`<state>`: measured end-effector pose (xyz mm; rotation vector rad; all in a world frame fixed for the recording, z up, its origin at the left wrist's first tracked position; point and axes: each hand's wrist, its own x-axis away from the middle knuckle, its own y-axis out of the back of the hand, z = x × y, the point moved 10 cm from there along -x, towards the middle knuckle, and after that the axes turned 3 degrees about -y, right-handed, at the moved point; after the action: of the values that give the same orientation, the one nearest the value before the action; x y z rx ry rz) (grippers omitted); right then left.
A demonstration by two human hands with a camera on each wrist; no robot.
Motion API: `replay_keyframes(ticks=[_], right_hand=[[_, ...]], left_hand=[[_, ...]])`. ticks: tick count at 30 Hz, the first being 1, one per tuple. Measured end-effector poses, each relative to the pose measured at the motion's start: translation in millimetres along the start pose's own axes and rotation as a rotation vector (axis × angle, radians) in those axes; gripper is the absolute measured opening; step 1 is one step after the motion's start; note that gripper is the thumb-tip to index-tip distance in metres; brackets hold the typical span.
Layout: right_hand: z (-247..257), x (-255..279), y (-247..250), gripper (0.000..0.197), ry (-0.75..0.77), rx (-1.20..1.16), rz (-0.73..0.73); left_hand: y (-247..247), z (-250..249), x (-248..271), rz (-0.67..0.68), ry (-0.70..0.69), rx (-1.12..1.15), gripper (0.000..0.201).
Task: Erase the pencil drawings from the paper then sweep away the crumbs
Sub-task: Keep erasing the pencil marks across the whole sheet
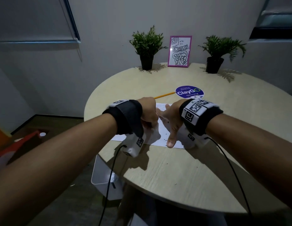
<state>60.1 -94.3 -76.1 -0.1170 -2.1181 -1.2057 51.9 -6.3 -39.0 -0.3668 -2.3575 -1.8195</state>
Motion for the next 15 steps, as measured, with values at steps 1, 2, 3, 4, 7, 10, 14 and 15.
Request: replay_keyframes(ticks=[1, 2, 3, 4, 7, 10, 14, 15], right_hand=[[-0.3, -1.3, -0.7, 0.152, -0.001, 0.005, 0.003], [-0.1, -2.2, -2.0, 0.153, -0.003, 0.012, 0.009], [-0.1, -2.7, -3.2, 0.154, -0.004, 0.013, 0.017], [-0.8, -3.2, -4.2, 0.155, -0.007, 0.004, 0.022], [-1.3, -2.4, -2.5, 0.156, -0.012, -0.015, 0.013], [0.7, -2.8, 0.2, 0.154, -0.009, -0.008, 0.002], [0.6, -1.3, 0.5, 0.152, -0.004, 0.001, 0.003], [0.5, -0.5, 0.7, 0.150, -0.001, 0.001, 0.000]], left_hand=[[-3.1, 4.7, -0.2, 0.010, 0.012, 0.012, 0.030], [-4.9, 11.9, 0.5, 0.016, 0.027, 0.020, 0.031], [-5.4, 20.3, 1.4, 0.019, 0.046, 0.023, 0.031], [-5.0, 29.0, 2.9, 0.025, 0.067, 0.025, 0.031], [-4.1, 47.3, 9.4, 0.055, 0.126, 0.051, 0.031], [1.4, 40.5, 8.7, 0.020, 0.113, 0.034, 0.031], [1.8, 10.5, -2.1, -0.032, 0.044, 0.059, 0.027], [-1.3, 5.8, -3.4, -0.016, 0.037, 0.058, 0.030]])
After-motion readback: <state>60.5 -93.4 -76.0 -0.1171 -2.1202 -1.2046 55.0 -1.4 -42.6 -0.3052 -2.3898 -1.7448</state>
